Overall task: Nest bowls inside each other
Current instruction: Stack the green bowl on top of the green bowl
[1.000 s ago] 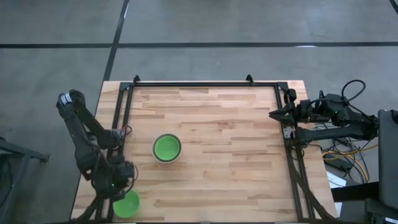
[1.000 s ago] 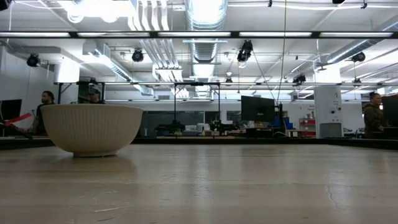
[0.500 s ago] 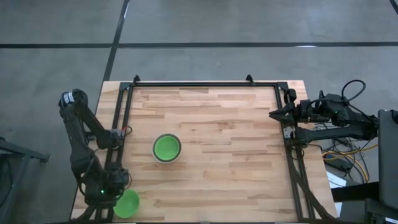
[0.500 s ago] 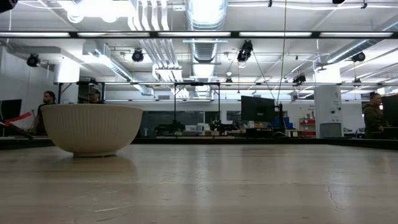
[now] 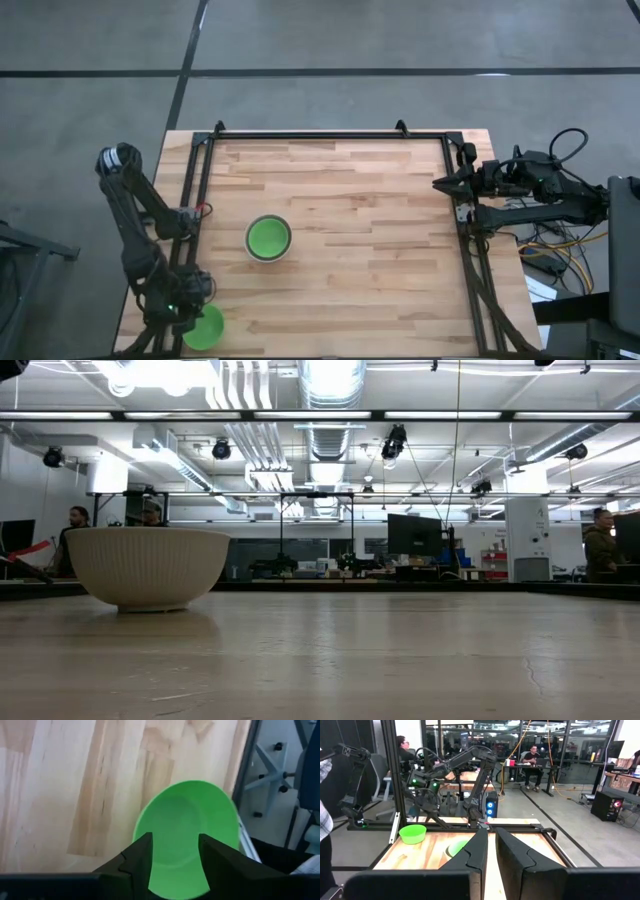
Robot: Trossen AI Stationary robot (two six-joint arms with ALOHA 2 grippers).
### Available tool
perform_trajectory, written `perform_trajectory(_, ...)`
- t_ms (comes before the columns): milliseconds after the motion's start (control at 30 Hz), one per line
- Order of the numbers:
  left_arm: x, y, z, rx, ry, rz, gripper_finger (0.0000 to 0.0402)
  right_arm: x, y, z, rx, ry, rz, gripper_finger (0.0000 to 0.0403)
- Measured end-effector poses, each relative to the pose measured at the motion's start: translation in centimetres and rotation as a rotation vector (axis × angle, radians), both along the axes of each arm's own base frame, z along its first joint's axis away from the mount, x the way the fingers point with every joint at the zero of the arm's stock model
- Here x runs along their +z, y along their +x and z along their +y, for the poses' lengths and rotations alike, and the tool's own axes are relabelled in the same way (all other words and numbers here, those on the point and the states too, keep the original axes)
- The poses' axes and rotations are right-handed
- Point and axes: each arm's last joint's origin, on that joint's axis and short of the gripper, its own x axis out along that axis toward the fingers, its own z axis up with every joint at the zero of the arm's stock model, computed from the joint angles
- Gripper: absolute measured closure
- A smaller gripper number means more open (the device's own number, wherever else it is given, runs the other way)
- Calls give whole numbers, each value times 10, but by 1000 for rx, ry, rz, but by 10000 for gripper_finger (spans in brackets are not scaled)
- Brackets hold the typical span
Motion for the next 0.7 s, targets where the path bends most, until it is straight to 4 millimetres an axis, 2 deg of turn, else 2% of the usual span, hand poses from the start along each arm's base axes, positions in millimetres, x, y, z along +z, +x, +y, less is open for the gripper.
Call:
perform_trajectory(300,-25,-2,5,48,-16,21,238,0,0,0,0,0,1,369)
perform_trajectory(700,-42,-4,11,92,-17,48,238,0,0,0,0,0,0,369)
